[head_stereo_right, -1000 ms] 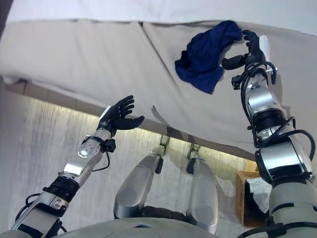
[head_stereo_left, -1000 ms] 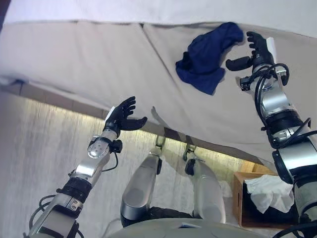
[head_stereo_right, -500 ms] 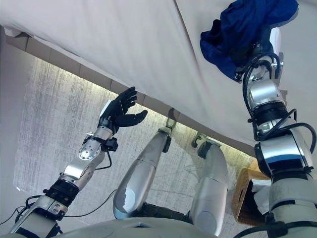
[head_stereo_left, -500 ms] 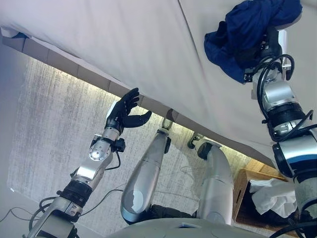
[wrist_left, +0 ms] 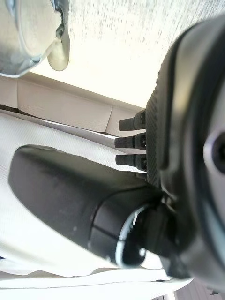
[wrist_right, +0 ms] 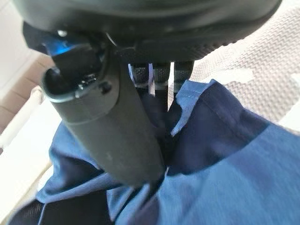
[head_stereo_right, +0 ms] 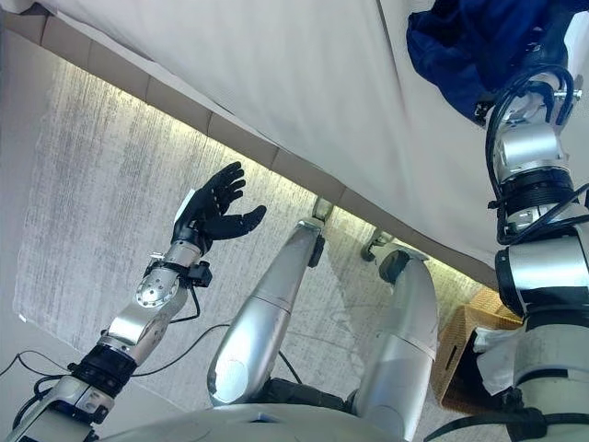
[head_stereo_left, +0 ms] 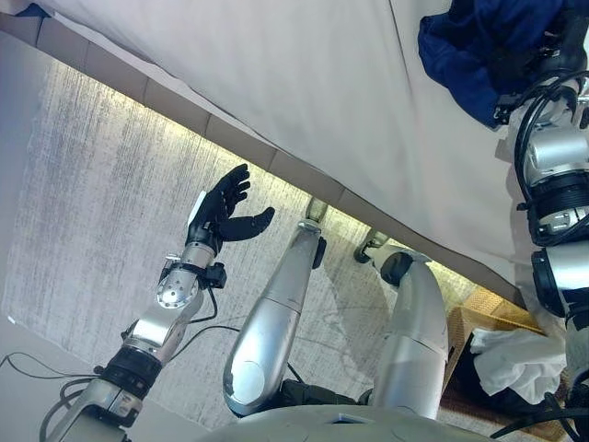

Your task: Pick up the clothes from the bed and place them into the basket

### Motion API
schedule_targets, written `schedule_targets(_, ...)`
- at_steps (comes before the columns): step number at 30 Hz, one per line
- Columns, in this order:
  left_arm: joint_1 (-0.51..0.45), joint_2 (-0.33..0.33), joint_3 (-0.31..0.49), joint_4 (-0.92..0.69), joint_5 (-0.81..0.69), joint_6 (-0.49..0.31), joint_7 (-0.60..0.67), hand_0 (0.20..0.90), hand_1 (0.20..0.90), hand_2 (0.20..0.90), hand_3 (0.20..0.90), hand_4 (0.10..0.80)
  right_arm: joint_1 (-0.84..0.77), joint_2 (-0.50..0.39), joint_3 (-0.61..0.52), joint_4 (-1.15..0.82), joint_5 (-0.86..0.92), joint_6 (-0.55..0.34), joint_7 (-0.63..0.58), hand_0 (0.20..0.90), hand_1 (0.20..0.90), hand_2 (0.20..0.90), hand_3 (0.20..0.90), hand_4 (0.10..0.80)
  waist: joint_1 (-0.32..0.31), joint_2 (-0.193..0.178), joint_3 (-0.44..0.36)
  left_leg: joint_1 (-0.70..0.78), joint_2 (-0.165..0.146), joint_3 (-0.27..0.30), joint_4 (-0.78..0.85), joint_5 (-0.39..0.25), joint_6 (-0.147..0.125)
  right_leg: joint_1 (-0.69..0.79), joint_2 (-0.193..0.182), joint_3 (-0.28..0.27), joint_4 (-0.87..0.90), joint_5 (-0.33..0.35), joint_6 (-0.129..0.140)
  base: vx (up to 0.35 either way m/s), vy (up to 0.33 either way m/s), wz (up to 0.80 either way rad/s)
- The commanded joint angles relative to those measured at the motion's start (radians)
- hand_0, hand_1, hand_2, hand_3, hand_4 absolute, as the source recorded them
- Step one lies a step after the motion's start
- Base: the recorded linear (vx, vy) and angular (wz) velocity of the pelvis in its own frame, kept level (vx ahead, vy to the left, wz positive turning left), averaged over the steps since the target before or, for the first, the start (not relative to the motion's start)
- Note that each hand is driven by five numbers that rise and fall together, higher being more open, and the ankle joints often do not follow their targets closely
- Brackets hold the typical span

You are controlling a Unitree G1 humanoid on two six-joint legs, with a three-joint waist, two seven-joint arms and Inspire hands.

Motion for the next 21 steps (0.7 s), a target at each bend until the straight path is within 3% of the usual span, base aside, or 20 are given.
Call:
schedule_targets(1,0.026,0.006,0.013,-0.123,-0.002,-0.104,0.006,0.900,0.900,0.900,0.900,0.800,-0.029,0.005,0.029,-0.031,0.027,-0.093,-0.014,0.300,0.300,0.300,0.200,0.100,0.032,0.029,-0.045,0.113,0.029,0.083,-0.008,-0.100,0.028,0.140,0.052,0.007,0.059,-0.068,0.027,-0.044,0.039,-0.11)
schedule_targets(11,-0.015,0.010,0.008,-0.088,-0.007,-0.086,0.010,0.900,0.900,0.900,0.900,0.800,-0.014,-0.009,-0.008,0.010,0.137,-0.156,0.054,0.300,0.300,0.300,0.200,0.100,-0.004,0.000,-0.045,0.407,0.058,0.096,-0.208,-0.063,-0.005,0.426,0.062,0.021,-0.185,-0.002,0.059,-0.040,0.042,-0.18)
schedule_targets(14,-0.032,0.012,0.010,-0.078,-0.004,-0.057,0.018,0.900,0.900,0.900,0.900,0.800,-0.003,-0.024,-0.025,0.017,0.158,-0.159,0.080,0.300,0.300,0.300,0.200,0.100,-0.014,-0.011,-0.045,0.478,0.064,0.099,-0.220,-0.072,-0.009,0.503,0.064,0.024,-0.225,0.001,0.058,-0.053,0.018,-0.21)
schedule_targets(16,-0.056,0.014,0.013,-0.060,0.004,-0.002,0.010,0.900,0.900,0.900,0.900,0.800,0.001,-0.045,-0.037,0.026,0.168,-0.159,0.103,0.300,0.300,0.300,0.200,0.100,-0.029,-0.023,-0.045,0.546,0.076,0.103,-0.236,-0.054,-0.011,0.583,0.069,0.019,-0.273,0.027,0.042,-0.098,0.012,-0.11)
schedule_targets(21,-0.072,0.021,-0.007,-0.016,0.023,0.049,-0.006,0.900,0.900,0.900,0.900,0.800,0.047,-0.067,-0.058,0.012,0.191,-0.152,0.167,0.300,0.300,0.300,0.200,0.100,-0.067,-0.055,-0.119,0.679,0.112,0.115,-0.270,-0.062,-0.026,0.733,0.100,0.035,-0.373,0.029,0.037,0.075,0.000,-0.13)
